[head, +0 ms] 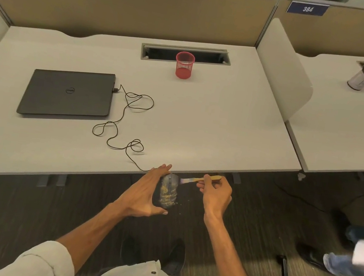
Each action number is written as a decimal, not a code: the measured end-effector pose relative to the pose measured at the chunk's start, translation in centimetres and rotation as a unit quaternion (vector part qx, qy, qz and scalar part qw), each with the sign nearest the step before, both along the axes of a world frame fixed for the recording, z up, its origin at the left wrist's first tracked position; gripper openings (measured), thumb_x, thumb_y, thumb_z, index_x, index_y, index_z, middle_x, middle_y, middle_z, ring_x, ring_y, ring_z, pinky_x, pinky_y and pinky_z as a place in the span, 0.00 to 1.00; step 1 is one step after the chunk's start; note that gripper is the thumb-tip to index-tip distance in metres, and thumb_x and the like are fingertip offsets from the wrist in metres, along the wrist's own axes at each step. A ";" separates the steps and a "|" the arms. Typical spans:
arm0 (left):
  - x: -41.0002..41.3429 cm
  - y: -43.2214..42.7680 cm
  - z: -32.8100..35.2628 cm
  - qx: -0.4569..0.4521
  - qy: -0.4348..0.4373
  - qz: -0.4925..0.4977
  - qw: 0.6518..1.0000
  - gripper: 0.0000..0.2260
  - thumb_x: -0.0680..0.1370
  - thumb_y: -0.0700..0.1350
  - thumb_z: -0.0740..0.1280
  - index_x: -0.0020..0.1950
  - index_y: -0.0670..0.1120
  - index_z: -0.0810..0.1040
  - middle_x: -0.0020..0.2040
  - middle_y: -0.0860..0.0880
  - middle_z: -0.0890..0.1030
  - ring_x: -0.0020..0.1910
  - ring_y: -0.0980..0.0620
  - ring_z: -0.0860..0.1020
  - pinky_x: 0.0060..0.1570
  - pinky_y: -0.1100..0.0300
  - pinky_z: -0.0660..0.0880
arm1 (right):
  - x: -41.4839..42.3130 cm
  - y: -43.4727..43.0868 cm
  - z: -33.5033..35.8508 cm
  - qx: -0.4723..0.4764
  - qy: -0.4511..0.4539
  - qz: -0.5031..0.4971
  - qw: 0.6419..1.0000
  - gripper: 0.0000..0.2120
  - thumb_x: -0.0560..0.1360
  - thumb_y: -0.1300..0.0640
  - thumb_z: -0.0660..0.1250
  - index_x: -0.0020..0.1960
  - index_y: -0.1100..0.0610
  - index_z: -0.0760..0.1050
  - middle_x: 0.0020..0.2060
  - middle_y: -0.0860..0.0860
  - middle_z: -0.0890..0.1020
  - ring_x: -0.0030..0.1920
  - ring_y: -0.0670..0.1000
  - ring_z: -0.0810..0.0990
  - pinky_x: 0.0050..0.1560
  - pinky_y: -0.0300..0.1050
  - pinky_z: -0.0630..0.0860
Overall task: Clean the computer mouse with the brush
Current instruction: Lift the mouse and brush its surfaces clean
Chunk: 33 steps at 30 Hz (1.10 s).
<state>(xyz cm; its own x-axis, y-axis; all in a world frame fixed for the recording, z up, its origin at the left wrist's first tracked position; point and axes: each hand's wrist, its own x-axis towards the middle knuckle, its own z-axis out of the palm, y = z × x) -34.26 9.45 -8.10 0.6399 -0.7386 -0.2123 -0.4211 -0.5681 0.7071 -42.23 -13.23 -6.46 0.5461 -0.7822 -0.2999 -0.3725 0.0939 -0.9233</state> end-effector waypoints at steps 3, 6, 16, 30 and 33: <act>0.0 -0.2 0.0 0.003 0.005 -0.005 1.000 0.59 0.68 0.72 0.78 0.87 0.60 0.45 0.89 0.57 0.49 0.88 0.54 0.50 0.86 0.52 0.49 | 0.2 -0.2 0.4 0.041 -0.028 -0.013 0.999 0.02 0.83 0.57 0.74 0.54 0.55 0.83 0.40 0.49 0.90 0.42 0.48 0.91 0.48 0.48 0.89; -0.1 -0.4 0.0 0.000 0.004 -0.011 1.000 0.59 0.68 0.72 0.78 0.87 0.61 0.44 0.89 0.57 0.50 0.87 0.56 0.50 0.86 0.52 0.49 | 0.8 0.4 0.9 0.074 -0.054 0.006 0.996 0.03 0.83 0.58 0.74 0.56 0.56 0.84 0.41 0.50 0.90 0.43 0.50 0.91 0.46 0.46 0.88; -0.1 -0.4 -0.1 0.010 0.012 -0.009 1.000 0.60 0.68 0.73 0.77 0.88 0.57 0.46 0.89 0.55 0.49 0.89 0.50 0.50 0.88 0.42 0.53 | -0.9 0.0 -0.5 -0.026 0.016 0.007 1.000 0.04 0.83 0.56 0.74 0.51 0.52 0.80 0.38 0.47 0.89 0.40 0.44 0.90 0.52 0.48 0.88; 0.3 -0.5 0.3 0.011 0.032 -0.007 0.999 0.60 0.69 0.71 0.78 0.88 0.57 0.44 0.89 0.55 0.48 0.89 0.49 0.48 0.87 0.39 0.53 | -0.7 1.0 -0.4 -0.001 0.001 0.047 0.999 0.03 0.83 0.55 0.74 0.53 0.54 0.82 0.37 0.45 0.89 0.41 0.45 0.90 0.52 0.47 0.87; 0.4 -0.4 0.1 0.013 0.032 -0.008 0.999 0.60 0.68 0.72 0.77 0.88 0.56 0.45 0.89 0.54 0.49 0.89 0.48 0.49 0.87 0.39 0.53 | -1.4 0.3 -0.7 -0.002 0.008 0.016 1.000 0.02 0.83 0.57 0.74 0.53 0.55 0.81 0.37 0.48 0.89 0.41 0.45 0.90 0.53 0.50 0.88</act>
<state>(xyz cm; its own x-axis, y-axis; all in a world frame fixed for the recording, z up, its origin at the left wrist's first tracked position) -33.87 9.05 -7.96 0.6118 -0.7429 -0.2714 -0.3851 -0.5795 0.7182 -43.60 -12.97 -7.17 0.5662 -0.7653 -0.3063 -0.3908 0.0779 -0.9172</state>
